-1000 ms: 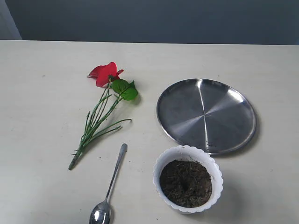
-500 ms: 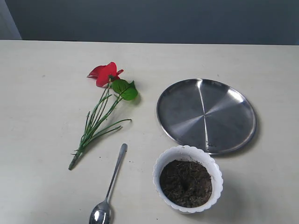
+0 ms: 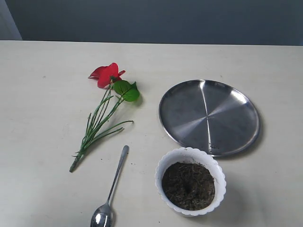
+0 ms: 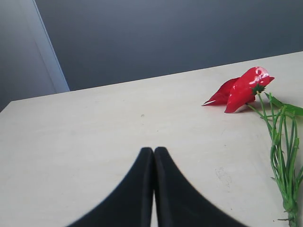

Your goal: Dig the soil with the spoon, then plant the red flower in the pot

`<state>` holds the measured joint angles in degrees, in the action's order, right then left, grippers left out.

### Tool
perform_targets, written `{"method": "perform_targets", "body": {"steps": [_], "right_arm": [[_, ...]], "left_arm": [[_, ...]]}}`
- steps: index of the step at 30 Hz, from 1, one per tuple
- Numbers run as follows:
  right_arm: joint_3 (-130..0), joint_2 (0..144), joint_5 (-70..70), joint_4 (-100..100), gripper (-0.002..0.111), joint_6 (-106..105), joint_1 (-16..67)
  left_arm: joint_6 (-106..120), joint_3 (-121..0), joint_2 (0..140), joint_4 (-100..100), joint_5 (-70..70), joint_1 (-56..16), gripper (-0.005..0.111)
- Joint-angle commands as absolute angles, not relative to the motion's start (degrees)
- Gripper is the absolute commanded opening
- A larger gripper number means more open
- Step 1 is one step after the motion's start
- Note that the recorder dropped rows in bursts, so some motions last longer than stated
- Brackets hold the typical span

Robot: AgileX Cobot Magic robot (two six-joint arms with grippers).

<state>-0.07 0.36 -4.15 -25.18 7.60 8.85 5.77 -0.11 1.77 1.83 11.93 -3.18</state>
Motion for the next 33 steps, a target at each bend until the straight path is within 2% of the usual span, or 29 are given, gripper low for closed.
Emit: {"method": "perform_targets", "body": {"steps": [1, 5, 9, 14, 18, 21, 27, 30, 33], "right_arm": [[0.0, 0.0, -3.69, -28.4, -0.001, 8.91, 8.61], [-0.14, 0.0, -0.63, -36.04, -0.001, 9.17, 8.61], [-10.77, 5.95, 8.48, -34.62, -0.001, 2.97, 8.61], [-34.08, 28.82, 18.48, -34.62, -0.001, -11.0, 8.61], [-52.6, 51.54, 36.1, -34.62, -0.001, -15.37, 9.88], [-61.37, 64.95, 37.03, -30.3, -0.001, -15.32, 16.13], [-76.18, 82.0, 37.7, 4.74, -0.001, 15.24, 33.44], [-84.72, 90.37, 47.14, 19.55, -0.001, 26.0, 40.43], [-95.15, 99.66, 62.34, 19.22, -0.001, 26.53, 44.26]], "left_arm": [[5.63, 0.0, 1.34, 1.77, 11.54, -3.01, 0.0], [5.63, 0.0, 1.34, 1.77, 11.54, -3.01, 0.0], [5.63, 0.0, 1.34, 1.77, 11.54, -3.01, 0.0], [5.63, 0.0, 1.34, 1.77, 11.54, -3.01, 0.0], [5.63, 0.0, 1.34, 1.77, 11.54, -3.01, 0.0], [5.63, 0.0, 1.34, 1.77, 11.75, -3.01, 0.0], [5.63, 0.0, 1.34, 1.77, 11.75, -3.01, 0.0], [5.63, 0.0, 1.34, 1.77, 11.75, -3.01, 0.0], [5.63, 0.0, 1.34, 1.77, 11.75, -3.01, 0.0]]}}
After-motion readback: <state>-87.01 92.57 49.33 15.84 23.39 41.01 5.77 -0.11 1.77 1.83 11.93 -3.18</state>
